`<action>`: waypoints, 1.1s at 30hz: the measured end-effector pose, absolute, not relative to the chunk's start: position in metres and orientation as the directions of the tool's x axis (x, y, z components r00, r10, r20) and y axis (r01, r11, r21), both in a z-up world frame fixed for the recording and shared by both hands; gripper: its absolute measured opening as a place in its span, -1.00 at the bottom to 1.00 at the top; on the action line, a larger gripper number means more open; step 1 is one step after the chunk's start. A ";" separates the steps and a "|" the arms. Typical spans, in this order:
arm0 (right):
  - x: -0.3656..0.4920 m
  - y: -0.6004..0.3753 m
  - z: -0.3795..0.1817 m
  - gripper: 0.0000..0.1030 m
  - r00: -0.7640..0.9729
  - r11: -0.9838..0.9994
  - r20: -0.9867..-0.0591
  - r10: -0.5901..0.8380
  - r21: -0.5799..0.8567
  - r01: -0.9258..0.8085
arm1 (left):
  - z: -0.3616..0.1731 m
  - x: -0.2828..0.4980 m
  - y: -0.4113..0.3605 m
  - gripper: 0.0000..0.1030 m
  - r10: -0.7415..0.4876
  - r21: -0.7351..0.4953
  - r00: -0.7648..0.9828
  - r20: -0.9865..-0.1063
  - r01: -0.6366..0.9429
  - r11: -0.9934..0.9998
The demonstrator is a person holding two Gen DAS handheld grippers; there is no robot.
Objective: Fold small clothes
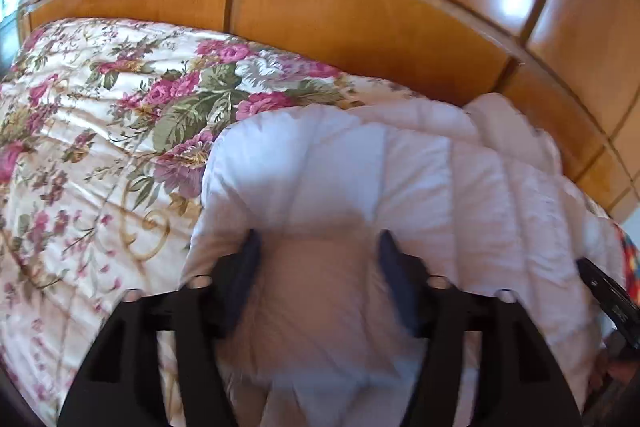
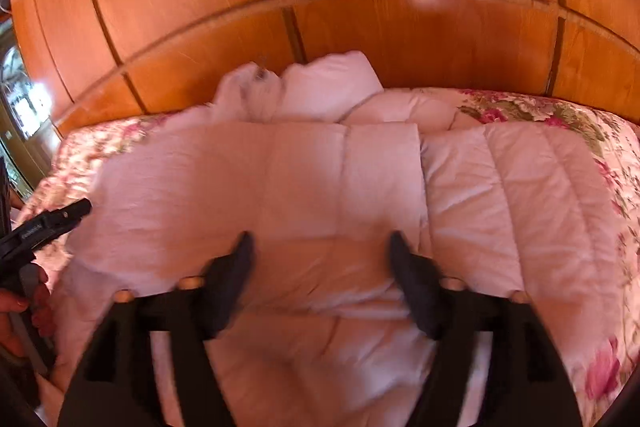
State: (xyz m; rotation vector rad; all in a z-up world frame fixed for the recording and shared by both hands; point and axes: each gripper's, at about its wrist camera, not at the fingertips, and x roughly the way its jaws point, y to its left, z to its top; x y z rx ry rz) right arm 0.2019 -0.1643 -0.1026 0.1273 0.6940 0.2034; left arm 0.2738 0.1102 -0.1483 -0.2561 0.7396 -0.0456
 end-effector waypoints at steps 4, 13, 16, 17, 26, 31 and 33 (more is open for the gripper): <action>0.168 -0.178 -0.085 0.41 0.725 0.959 -0.633 0.272 0.243 -0.147 | -0.117 0.229 0.136 0.60 -0.168 -0.414 0.829 -0.534 -0.082 0.906; 0.084 -0.234 -0.078 0.43 0.743 0.941 -0.607 0.282 0.325 -0.092 | -0.087 0.150 0.215 0.60 -0.250 -0.683 0.901 -0.353 -0.066 0.728; 0.056 -0.251 -0.084 0.43 0.745 0.946 -0.615 0.260 0.317 -0.069 | -0.090 0.127 0.206 0.60 -0.292 -0.594 0.859 -0.420 -0.016 0.805; 0.051 -0.254 -0.086 0.44 0.743 0.947 -0.619 0.254 0.314 -0.062 | -0.094 0.118 0.203 0.60 -0.308 -0.573 0.841 -0.446 -0.004 0.820; -0.015 -0.298 -0.105 0.58 0.735 0.954 -0.653 0.181 0.298 0.030 | -0.140 0.061 0.176 0.60 -0.387 -0.482 0.695 -0.607 0.066 0.874; -0.042 -0.316 -0.124 0.58 0.699 0.934 -0.676 0.236 0.357 0.030 | -0.165 0.033 0.188 0.60 -0.370 -0.471 0.654 -0.660 0.023 0.882; -0.051 -0.322 -0.134 0.57 0.684 0.907 -0.666 0.297 0.422 0.017 | -0.171 0.026 0.192 0.60 -0.394 -0.493 0.634 -0.666 0.023 0.870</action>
